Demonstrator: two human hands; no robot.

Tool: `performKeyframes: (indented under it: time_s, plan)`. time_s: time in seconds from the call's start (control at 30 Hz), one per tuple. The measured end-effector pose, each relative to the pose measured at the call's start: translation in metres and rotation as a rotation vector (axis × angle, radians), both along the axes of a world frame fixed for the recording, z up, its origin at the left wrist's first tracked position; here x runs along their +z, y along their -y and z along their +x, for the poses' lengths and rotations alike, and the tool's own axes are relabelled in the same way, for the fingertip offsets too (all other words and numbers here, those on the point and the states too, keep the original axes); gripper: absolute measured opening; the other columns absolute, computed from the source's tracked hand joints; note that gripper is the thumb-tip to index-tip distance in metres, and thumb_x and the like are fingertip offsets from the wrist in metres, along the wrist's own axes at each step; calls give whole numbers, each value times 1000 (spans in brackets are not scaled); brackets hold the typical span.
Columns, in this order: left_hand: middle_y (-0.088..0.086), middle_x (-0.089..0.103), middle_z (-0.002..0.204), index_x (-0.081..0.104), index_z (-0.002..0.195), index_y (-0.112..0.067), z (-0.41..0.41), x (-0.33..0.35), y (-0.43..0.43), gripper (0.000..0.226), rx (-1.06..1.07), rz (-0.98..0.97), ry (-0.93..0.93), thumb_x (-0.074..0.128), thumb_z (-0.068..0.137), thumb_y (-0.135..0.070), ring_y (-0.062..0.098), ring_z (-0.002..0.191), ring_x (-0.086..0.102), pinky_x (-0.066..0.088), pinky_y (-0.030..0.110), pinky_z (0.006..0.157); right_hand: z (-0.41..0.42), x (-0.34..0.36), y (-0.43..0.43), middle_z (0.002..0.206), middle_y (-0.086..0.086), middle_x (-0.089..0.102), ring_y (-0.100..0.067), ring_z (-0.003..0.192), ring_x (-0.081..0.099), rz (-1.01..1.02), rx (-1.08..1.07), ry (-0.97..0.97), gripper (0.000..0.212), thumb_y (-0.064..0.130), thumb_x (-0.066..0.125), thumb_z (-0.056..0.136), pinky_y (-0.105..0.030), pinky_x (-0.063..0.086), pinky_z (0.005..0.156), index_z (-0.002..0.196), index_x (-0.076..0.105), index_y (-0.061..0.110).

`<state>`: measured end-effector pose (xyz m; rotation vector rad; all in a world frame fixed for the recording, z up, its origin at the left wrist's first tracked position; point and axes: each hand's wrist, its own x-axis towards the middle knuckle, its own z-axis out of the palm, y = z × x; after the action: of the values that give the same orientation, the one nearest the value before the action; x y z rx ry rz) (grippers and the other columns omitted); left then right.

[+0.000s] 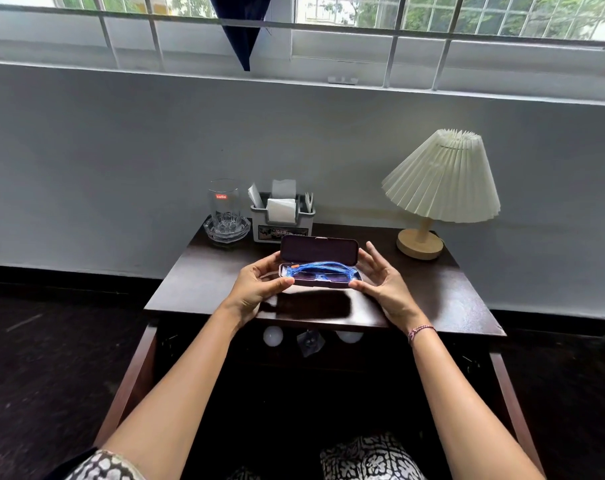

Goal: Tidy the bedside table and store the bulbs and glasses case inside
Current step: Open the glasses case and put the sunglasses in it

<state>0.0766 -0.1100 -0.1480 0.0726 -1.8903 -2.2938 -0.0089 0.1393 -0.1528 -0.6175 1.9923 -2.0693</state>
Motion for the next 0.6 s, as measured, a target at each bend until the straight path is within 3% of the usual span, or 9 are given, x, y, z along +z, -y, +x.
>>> performKeyframes:
  time_s: [0.23, 0.43, 0.53, 0.6]
  plan:
    - [-9, 75, 87, 63, 111, -23, -2, -1, 0, 50, -2, 51, 19, 68, 74, 11, 2, 81, 69, 56, 17, 70, 3, 2, -1, 138, -2, 51, -15, 114, 60, -7, 29, -18, 94, 24, 87, 49, -31, 48, 99, 132, 45, 41]
    - [7, 67, 91, 65, 102, -16, -3, -1, -4, 37, 62, 93, 15, 71, 72, 5, 9, 79, 71, 59, 22, 69, 9, 5, 0, 127, -5, 58, -16, 103, 67, -20, -42, -46, 83, 23, 85, 55, -29, 52, 91, 130, 52, 34]
    - [8, 66, 90, 65, 99, -15, -3, -1, -5, 32, 69, 85, 13, 71, 74, 4, 9, 78, 70, 58, 21, 68, 10, 5, 1, 117, -4, 64, -8, 91, 68, -27, -50, -55, 66, 8, 79, 67, -16, 53, 77, 125, 56, 29]
    - [6, 66, 87, 66, 98, -15, -4, -1, -5, 30, 64, 70, 9, 69, 75, 5, 8, 76, 70, 58, 20, 67, 11, 6, 2, 113, -8, 67, -7, 91, 68, -34, -48, -51, 58, 1, 75, 72, -16, 54, 75, 122, 59, 25]
